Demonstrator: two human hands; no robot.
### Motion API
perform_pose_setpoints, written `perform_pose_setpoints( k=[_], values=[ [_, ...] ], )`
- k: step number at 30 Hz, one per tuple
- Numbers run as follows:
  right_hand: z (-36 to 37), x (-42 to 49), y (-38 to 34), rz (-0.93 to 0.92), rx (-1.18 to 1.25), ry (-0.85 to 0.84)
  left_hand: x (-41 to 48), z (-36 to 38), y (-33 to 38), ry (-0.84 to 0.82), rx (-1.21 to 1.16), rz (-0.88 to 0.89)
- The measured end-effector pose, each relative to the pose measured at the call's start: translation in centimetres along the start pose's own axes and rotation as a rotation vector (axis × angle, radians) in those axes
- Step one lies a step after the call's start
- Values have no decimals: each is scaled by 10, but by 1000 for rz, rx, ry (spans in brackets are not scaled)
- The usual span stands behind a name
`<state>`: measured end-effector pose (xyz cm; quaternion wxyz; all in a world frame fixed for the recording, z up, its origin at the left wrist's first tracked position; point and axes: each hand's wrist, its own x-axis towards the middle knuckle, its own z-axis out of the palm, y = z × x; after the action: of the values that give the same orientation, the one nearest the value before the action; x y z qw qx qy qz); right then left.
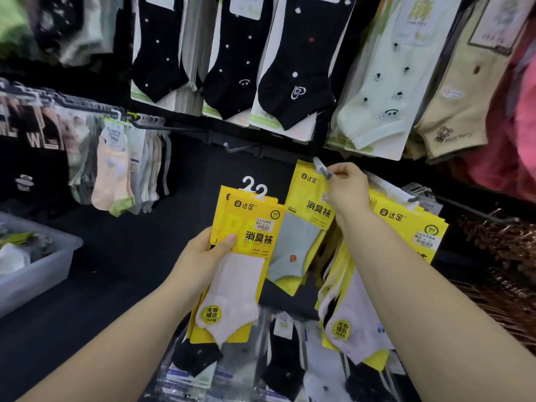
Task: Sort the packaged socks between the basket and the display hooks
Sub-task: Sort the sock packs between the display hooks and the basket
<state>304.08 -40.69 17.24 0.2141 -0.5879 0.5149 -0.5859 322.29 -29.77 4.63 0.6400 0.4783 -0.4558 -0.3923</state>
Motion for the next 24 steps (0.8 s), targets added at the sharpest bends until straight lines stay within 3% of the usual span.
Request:
perform_pose_setpoints(
  k=[6, 9, 12, 17, 21, 24],
  values=[
    [-12, -61, 16, -238, -10, 57, -1, 8, 0, -37, -102, -58],
    [-6, -94, 23, -277, 3, -117, -4, 18, -3, -81, -149, -73],
    [-5, -94, 23, -148, 45, -233, -8, 28, -5, -100, -159, -74],
    [-25, -80, 25, -135, 120, -102, -9, 27, -9, -92, -168, -79],
    [-33, -67, 16, -296, -108, 49, -4, 13, -12, 90, -5, -7],
    [-28, -50, 5, -312, -223, 91, -3, 5, -14, 156, 77, 4]
  ],
)
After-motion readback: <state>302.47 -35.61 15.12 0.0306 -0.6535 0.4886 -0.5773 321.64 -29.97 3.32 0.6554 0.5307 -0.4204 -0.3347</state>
